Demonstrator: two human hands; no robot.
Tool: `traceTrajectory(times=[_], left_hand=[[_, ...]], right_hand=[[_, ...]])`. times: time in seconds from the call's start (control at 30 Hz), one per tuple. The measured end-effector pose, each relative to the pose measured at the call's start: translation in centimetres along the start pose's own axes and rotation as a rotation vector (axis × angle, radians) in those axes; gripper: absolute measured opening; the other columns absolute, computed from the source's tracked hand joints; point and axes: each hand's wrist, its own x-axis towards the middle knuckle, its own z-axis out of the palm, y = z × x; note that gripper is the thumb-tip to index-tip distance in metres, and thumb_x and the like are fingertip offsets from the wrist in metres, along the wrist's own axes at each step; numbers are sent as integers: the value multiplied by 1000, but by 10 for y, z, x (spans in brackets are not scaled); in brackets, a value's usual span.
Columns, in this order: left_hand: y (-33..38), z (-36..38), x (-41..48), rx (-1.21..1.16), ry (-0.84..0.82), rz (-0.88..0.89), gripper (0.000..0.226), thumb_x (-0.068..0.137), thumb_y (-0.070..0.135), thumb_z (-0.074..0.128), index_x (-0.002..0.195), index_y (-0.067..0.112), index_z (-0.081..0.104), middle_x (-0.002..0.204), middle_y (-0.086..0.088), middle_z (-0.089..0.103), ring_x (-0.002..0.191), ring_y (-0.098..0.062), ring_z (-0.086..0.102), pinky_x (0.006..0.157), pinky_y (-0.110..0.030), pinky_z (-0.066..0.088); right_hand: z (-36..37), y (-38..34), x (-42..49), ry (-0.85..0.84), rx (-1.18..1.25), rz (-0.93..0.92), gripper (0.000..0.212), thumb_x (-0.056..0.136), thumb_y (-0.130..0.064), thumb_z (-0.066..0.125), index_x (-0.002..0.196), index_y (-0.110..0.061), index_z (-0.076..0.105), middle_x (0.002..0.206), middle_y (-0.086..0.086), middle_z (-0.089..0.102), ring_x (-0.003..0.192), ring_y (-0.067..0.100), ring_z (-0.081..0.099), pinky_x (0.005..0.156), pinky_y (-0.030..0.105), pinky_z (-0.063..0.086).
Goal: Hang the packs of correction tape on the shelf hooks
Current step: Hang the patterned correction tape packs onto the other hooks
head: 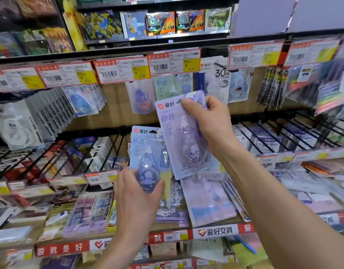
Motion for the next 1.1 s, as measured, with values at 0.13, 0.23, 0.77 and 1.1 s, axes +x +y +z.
traceTrajectory(times=[0.13, 0.23, 0.77, 1.1], left_hand=[[-1, 1, 1, 10, 2, 9, 53, 76, 43, 79, 99, 30, 33, 99, 9, 41, 95, -7, 32, 81, -28, 33], [0, 2, 1, 10, -4, 5, 53, 76, 44, 78, 100, 30, 32, 99, 9, 40, 96, -7, 32, 82, -27, 31], [-9, -9, -8, -4, -10, -56, 54, 77, 44, 78, 102, 30, 33, 100, 10, 39, 97, -6, 30, 84, -27, 31], [-18, -15, -3, 6, -4, -75, 56, 78, 47, 75, 106, 30, 30, 103, 9, 39, 100, -9, 34, 85, -29, 33]], right_hand=[[9, -15, 16, -13, 6, -71, 22, 86, -22, 81, 81, -15, 61, 77, 2, 70, 72, 17, 68, 68, 36, 57], [19, -22, 31, -25, 33, -110, 12, 88, -17, 78, 88, -11, 68, 83, 8, 75, 79, 22, 73, 74, 42, 61], [21, -22, 50, 44, -36, -118, 10, 94, -14, 70, 84, -16, 69, 83, 4, 74, 77, 21, 71, 71, 39, 60], [36, -8, 89, 204, -336, -119, 25, 91, -36, 70, 92, -11, 68, 83, 4, 70, 73, 17, 60, 68, 34, 47]])
